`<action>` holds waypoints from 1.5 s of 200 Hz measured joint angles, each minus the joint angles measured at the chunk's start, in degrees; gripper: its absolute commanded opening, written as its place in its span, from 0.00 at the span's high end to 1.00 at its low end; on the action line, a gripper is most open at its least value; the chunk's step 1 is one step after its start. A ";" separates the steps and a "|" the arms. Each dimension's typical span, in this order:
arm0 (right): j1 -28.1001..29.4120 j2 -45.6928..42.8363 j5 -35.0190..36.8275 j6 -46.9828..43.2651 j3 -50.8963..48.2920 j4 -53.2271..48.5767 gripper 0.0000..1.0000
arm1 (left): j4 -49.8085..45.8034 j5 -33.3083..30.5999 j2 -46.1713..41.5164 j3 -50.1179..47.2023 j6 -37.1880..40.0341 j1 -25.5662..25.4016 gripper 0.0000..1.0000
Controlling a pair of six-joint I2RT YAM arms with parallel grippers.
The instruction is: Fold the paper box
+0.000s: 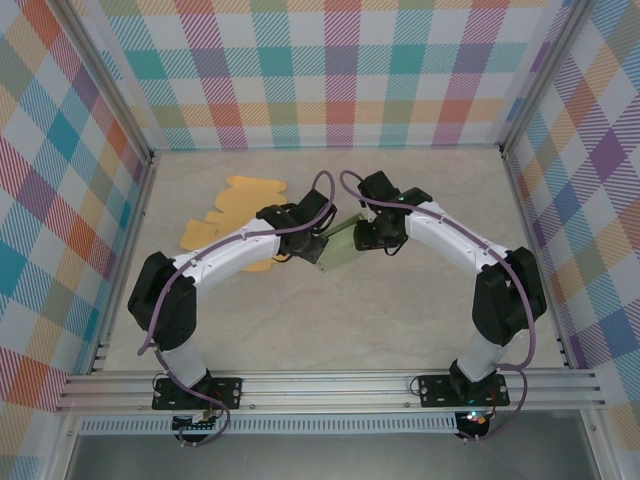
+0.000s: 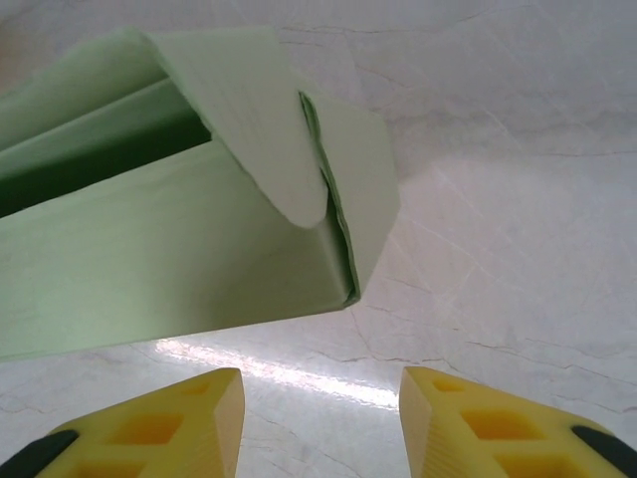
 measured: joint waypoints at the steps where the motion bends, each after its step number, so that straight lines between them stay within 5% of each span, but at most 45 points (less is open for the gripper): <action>1: 0.00 0.00 0.00 -0.02 0.00 0.00 0.53 | -0.04 -0.02 0.02 0.02 0.00 0.00 1.00; 127: -1.84 -4.44 -0.22 -8.76 -1.75 5.81 0.53 | -1.90 -1.75 4.46 4.81 4.22 -0.02 1.00; 300: -5.75 1.40 -5.40 -18.05 0.44 12.52 0.58 | -2.91 -2.12 5.25 5.55 5.77 -0.02 1.00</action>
